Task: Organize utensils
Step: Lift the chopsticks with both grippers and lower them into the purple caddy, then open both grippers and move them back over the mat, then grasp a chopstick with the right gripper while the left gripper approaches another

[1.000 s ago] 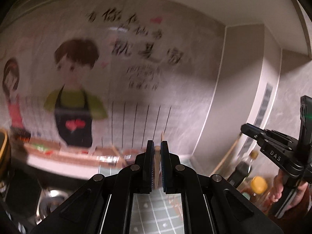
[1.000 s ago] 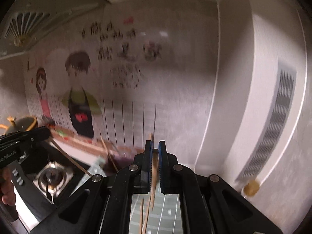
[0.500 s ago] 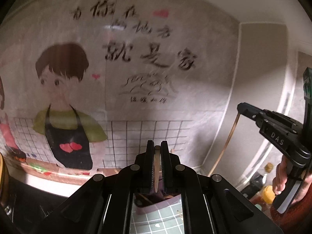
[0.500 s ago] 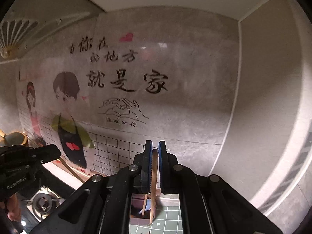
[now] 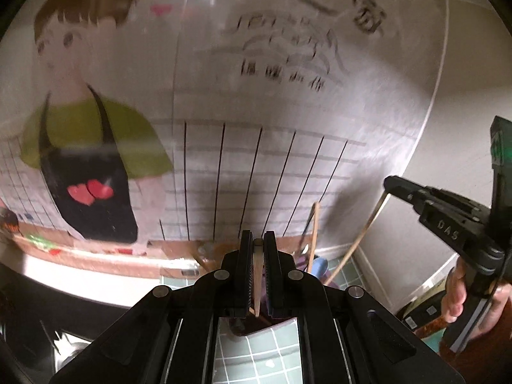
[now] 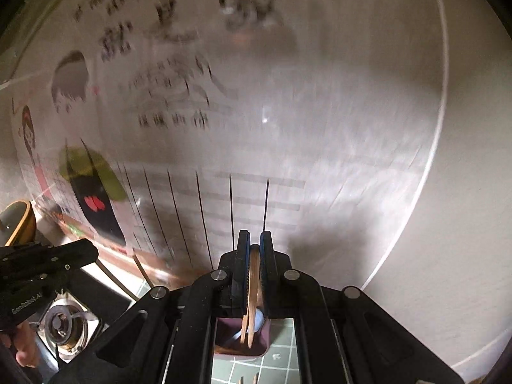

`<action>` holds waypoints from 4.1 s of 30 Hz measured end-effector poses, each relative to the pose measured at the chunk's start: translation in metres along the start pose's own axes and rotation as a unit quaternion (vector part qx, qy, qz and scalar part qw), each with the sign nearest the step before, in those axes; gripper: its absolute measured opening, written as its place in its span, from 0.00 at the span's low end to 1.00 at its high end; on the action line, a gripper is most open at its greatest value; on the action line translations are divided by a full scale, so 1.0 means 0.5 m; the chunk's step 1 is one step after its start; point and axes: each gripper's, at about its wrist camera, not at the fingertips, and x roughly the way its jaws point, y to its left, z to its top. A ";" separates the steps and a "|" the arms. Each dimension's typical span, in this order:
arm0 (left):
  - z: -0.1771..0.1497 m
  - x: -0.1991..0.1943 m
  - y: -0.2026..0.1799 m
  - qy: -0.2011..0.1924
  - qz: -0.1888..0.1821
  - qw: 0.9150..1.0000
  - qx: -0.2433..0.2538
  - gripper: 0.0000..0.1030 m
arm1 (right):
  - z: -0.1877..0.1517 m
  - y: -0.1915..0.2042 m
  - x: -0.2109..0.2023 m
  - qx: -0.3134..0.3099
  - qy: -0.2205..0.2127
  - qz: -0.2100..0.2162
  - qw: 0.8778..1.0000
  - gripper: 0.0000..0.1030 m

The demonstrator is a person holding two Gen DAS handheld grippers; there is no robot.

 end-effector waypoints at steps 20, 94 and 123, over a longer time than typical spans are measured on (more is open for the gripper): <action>-0.027 0.055 0.025 0.010 -0.025 0.999 -0.042 0.23 | -0.073 -0.019 0.074 0.006 0.042 0.041 0.998 0.09; -0.612 -0.083 -0.121 0.135 0.031 0.986 -0.092 0.34 | -0.666 -0.021 -0.055 0.003 0.226 0.049 0.973 0.09; -0.645 0.054 -0.345 0.161 -0.035 0.986 -0.008 0.32 | -0.690 -0.134 -0.164 0.095 0.173 0.024 0.980 0.06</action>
